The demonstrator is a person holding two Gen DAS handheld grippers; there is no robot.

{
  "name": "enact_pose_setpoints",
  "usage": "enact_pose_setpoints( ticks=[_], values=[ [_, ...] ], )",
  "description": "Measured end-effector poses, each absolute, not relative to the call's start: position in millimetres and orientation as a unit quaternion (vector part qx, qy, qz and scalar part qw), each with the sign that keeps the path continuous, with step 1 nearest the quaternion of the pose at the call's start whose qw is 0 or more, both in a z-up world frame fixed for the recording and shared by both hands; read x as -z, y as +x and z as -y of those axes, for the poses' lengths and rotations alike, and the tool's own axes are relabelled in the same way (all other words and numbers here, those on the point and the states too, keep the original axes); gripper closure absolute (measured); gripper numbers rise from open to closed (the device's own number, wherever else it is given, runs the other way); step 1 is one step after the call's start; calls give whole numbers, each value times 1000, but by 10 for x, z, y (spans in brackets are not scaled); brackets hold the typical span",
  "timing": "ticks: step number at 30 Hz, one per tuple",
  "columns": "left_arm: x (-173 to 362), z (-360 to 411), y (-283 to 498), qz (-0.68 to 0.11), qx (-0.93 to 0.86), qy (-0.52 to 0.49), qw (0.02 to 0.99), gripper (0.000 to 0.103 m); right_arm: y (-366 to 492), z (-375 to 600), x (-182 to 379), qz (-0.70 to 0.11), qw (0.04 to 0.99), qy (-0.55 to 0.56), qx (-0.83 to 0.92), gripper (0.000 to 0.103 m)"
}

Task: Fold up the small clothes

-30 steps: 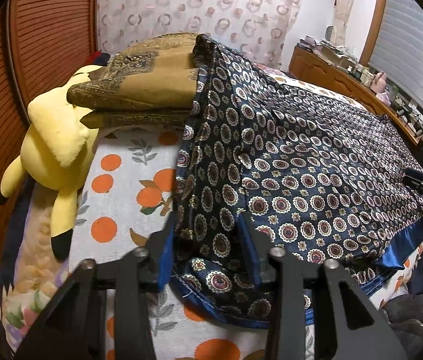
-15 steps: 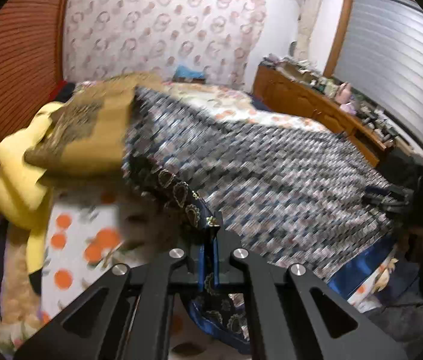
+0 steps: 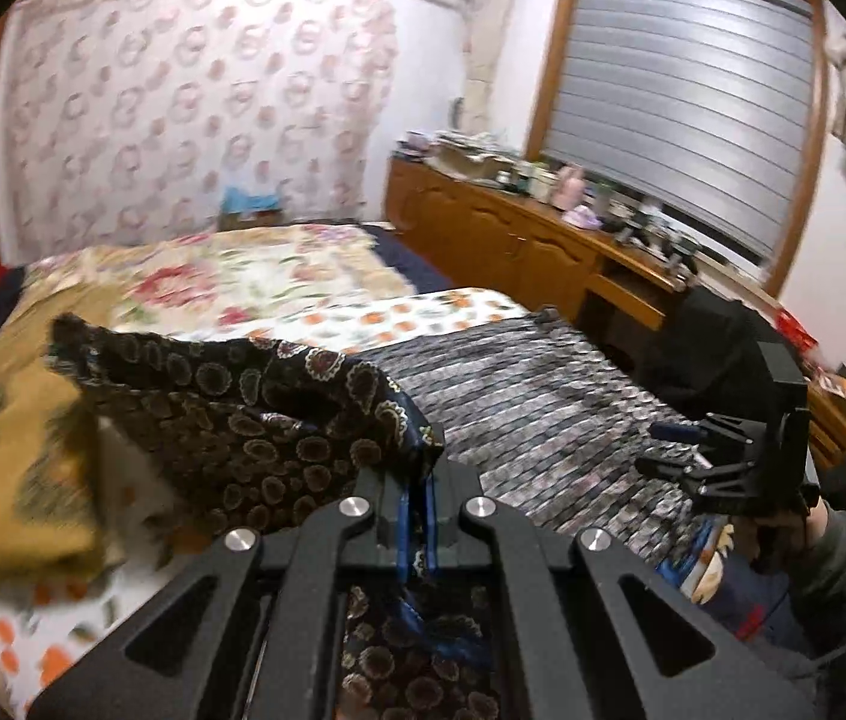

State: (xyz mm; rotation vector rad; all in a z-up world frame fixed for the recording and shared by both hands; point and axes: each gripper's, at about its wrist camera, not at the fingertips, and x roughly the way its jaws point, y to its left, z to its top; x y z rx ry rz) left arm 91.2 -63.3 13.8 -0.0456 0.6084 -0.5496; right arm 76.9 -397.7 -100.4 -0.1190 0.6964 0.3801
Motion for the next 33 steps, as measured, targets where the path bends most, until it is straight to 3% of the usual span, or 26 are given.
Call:
enact_pose_setpoints(
  ticks=[23,26,30,33],
  values=[
    [-388,2379,1244,-323,384,43,864,101,507,4936,893,-318,939,-2,-132,44],
    [-371,2377,1235,-329,386,43,861,93,508,4984,878,-316,940,1,-131,44],
    [-412,2297,1180,-316,374,50,871,63,527,5018,864,-315,941,1,-128,44],
    [-405,2121,1162,-315,355,51,879,63,558,5016,822,-312,942,1,-127,44]
  ],
)
